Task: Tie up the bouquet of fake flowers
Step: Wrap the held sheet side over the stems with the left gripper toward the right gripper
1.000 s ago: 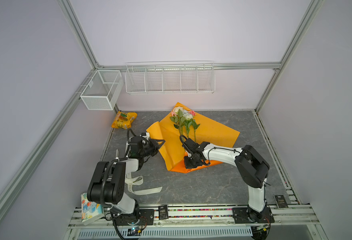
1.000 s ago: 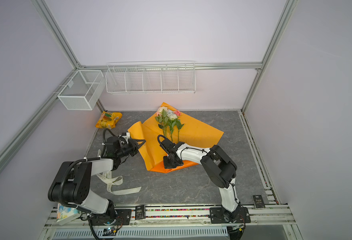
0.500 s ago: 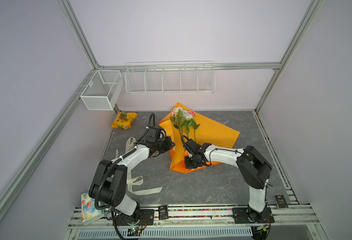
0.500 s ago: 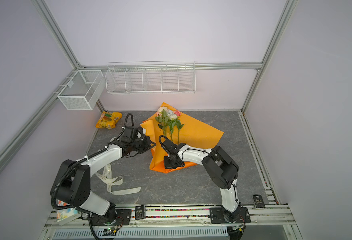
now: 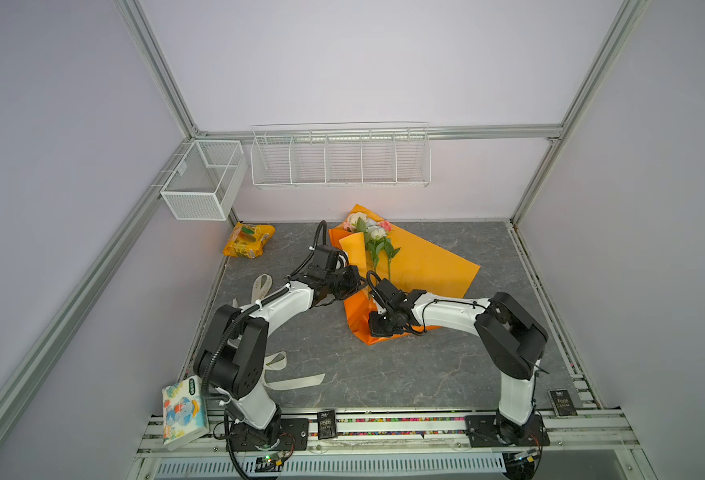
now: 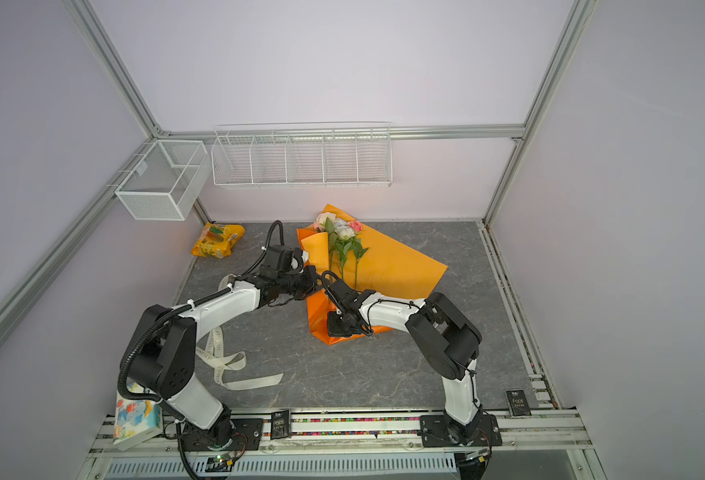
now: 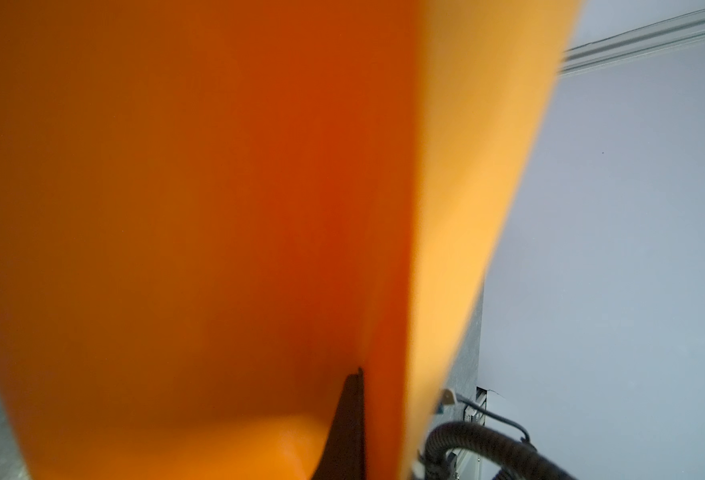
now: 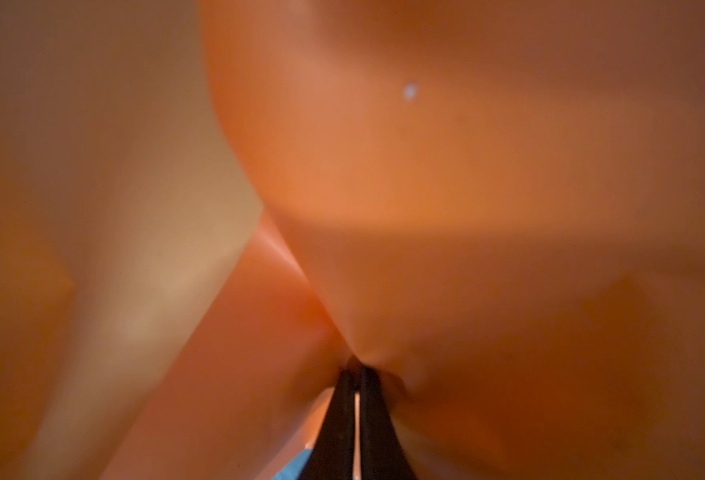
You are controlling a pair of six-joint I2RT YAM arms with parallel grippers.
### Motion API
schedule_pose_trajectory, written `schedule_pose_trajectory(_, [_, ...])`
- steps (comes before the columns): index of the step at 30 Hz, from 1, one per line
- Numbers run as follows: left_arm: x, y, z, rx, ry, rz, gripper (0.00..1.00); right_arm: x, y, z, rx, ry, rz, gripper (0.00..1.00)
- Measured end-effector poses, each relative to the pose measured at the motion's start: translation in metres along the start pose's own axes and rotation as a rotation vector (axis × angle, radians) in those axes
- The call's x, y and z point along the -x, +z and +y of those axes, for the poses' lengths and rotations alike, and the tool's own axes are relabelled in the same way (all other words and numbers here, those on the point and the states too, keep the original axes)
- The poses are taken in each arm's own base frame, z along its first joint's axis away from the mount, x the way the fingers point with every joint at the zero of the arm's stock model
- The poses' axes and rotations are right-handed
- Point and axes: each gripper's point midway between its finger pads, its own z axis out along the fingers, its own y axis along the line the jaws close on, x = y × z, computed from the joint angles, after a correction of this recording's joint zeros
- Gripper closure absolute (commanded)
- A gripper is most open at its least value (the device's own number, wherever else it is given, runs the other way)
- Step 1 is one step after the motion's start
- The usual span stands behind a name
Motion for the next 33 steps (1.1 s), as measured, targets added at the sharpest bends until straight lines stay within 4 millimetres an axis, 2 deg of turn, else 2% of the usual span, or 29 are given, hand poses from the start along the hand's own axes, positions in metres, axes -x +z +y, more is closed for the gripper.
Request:
schedule_pose_trajectory(5, [-0.007,0.018,-0.010,-0.003,-0.008,0.027,0.95,0.001,0.001,0.002,0.017,0.005,-0.008,0.89])
schedule_pose_trajectory(10, [-0.007,0.022,-0.009,0.006,-0.036,0.019,0.96,0.001,-0.001,0.001,0.043,0.012,-0.031,0.88])
schedule_pose_trajectory(15, [-0.006,0.017,0.001,0.057,-0.041,-0.006,0.96,-0.002,-0.006,0.001,0.105,0.028,-0.043,0.87])
schedule_pose_trajectory(21, [-0.003,-0.002,0.010,0.093,-0.042,-0.043,0.97,0.006,-0.014,0.020,0.218,0.043,-0.080,0.89])
schedule_pose_trajectory(24, [-0.001,-0.005,0.013,0.105,-0.039,-0.052,0.97,0.004,-0.015,0.026,0.251,0.043,-0.083,0.90])
schedule_pose_trajectory(29, [-0.003,-0.005,0.017,0.123,-0.041,-0.047,0.97,-0.009,-0.010,0.037,0.269,0.017,-0.054,0.90])
schedule_pose_trajectory(33, [-0.004,-0.007,0.019,0.133,-0.031,-0.043,0.98,-0.015,0.009,0.034,0.224,0.015,-0.012,0.90])
